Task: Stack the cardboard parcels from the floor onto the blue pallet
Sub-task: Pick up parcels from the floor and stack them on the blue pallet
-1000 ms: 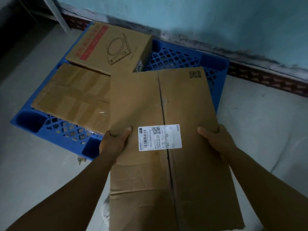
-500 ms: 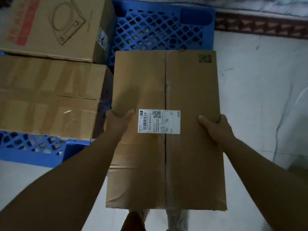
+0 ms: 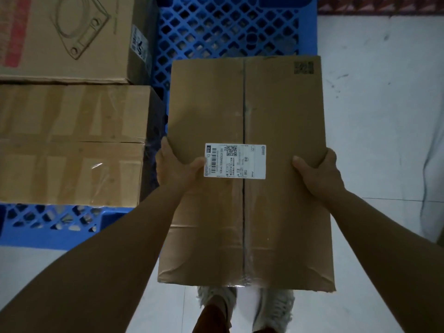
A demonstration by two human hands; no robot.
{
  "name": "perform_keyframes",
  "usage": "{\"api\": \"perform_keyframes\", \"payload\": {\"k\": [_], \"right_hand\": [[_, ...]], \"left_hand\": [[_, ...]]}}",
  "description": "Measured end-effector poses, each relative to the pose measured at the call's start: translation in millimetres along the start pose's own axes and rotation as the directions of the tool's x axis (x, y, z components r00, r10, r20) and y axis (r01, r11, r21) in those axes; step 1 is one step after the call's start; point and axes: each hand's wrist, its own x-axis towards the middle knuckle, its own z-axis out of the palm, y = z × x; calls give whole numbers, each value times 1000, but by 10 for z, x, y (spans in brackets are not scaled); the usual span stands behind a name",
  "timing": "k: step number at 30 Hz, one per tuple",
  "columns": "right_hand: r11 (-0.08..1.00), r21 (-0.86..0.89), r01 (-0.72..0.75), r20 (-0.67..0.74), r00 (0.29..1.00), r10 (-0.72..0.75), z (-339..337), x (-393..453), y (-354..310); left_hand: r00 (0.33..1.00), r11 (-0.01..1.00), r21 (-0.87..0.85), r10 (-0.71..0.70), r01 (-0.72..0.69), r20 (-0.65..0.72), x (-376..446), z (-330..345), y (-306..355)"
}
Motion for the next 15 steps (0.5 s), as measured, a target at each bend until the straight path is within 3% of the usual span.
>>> {"api": "perform_keyframes", "payload": {"k": [3,6,9,11,13,15], "right_hand": [[995,-87,49,-6,999,-49,47,-191,55],[922,-363,136,38,991,-131,126,-542,228],[789,-558,256,179,966,-187,123,-864,476],[607,-683,407,312,913,-261,74,-1070,662],[480,-712,512,439,859,-263,22,-1208,896],[423,-728,539,503,840,-204,4,-1308,1097]], "left_hand": [[988,946,286,138,-151,66,-333,26,-13],[949,841,454,198,-294,246,-743,58,-132],[875,770,491,172,-406,453,-1194,104,-296],[815,694,528,148,-490,561,-1481,140,-407],[777,641,540,143,-544,613,-1704,206,-523],[776,574,574,189,-584,601,-1847,247,-575]]}}
